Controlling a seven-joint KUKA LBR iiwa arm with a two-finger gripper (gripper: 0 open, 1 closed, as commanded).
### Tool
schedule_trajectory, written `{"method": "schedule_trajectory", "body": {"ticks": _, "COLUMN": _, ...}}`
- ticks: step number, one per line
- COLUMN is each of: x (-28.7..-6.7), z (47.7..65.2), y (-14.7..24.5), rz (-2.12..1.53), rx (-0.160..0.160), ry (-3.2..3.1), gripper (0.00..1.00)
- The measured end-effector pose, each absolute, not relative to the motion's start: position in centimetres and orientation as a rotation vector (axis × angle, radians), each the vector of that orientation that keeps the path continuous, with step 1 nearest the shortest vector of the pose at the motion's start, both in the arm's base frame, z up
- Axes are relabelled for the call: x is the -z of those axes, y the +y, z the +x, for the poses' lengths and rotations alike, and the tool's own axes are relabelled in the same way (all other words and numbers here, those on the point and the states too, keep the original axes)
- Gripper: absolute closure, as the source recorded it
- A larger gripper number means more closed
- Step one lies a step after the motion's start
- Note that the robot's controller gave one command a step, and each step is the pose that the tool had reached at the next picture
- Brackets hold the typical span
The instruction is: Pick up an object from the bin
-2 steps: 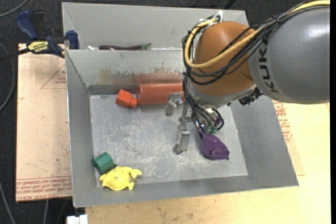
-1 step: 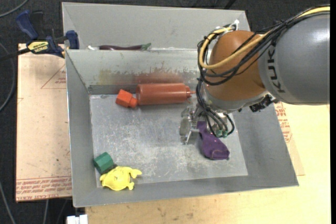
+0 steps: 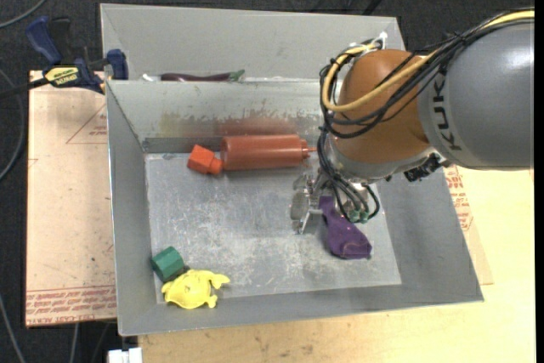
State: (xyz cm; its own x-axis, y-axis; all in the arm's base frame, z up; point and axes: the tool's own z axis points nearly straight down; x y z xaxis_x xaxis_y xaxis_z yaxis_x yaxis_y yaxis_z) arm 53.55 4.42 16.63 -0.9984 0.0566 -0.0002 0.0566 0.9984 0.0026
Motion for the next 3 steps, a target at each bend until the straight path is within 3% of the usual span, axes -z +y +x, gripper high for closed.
{"method": "schedule_trajectory", "body": {"ticks": 1, "x": -13.7, "z": 54.0, "y": 1.0, "rz": -0.021, "rx": -0.007, "ry": 3.135, "gripper": 1.00}}
{"method": "schedule_trajectory", "body": {"ticks": 2, "x": -12.6, "z": 54.0, "y": -0.4, "rz": -0.051, "rx": -0.005, "ry": 3.137, "gripper": 1.00}}
{"method": "schedule_trajectory", "body": {"ticks": 3, "x": -19.9, "z": 58.5, "y": 1.3, "rz": -0.259, "rx": -0.008, "ry": 3.116, "gripper": 0.00}}
